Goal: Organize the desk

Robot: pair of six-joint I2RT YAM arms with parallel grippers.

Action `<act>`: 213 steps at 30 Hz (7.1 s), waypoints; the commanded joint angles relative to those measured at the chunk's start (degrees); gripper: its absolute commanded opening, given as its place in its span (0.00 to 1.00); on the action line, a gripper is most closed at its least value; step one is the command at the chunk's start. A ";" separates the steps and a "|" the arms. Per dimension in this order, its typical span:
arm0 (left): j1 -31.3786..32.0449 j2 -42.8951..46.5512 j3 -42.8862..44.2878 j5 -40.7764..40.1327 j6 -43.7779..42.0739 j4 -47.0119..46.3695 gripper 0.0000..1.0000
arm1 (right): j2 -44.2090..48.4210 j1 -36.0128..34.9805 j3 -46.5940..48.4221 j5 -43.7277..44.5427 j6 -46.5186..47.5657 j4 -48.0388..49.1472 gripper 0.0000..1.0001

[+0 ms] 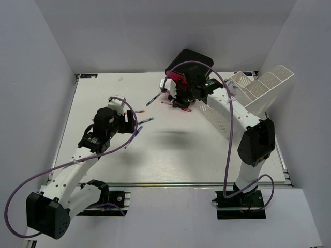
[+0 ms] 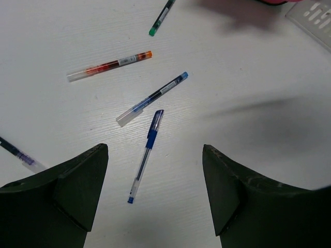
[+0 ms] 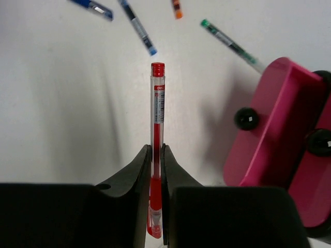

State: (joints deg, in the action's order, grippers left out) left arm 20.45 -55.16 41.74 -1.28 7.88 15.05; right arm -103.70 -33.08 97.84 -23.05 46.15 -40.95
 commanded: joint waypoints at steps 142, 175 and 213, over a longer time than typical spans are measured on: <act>-0.06 -0.48 1.95 0.93 -1.02 0.95 0.83 | -32.27 0.83 22.66 12.06 3.86 38.05 0.00; -0.06 0.05 1.94 0.14 -0.94 0.95 0.83 | -27.35 1.09 17.47 17.77 5.18 37.70 0.00; -0.06 -0.83 1.59 0.14 -0.94 0.60 0.83 | 3.76 5.57 -7.04 -27.39 -23.12 23.38 0.54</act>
State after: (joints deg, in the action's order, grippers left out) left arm 20.45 -56.42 41.76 -1.02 6.90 16.27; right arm -103.18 -27.99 93.08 -41.98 25.45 -15.18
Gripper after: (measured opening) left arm 0.830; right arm 0.523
